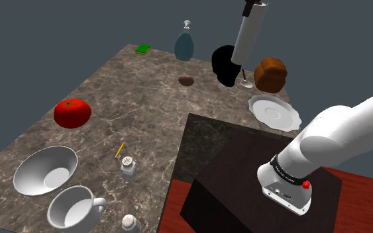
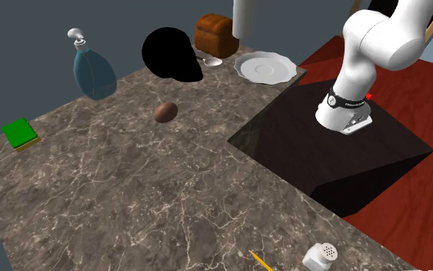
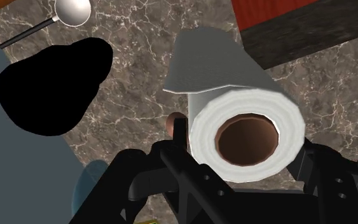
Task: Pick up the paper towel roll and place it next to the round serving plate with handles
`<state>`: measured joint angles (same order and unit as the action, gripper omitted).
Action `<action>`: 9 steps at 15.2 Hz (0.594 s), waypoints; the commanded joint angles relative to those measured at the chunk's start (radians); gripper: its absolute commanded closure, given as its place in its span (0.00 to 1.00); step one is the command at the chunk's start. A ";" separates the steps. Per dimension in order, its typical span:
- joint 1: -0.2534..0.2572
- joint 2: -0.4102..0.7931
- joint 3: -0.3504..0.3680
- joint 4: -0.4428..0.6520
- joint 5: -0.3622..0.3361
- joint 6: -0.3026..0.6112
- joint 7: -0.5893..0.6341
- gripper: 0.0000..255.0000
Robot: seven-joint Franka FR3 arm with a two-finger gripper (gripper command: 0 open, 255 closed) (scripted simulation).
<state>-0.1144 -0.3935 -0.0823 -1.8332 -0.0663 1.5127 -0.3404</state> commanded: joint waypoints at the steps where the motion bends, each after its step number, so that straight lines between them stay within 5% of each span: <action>1: -0.016 -0.028 -0.035 -0.016 -0.012 -0.010 -0.051 1.00; 9: -0.038 -0.080 -0.085 -0.125 -0.036 0.053 -0.114 1.00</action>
<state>-0.1529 -0.4717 -0.1678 -1.9447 -0.1017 1.5535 -0.4550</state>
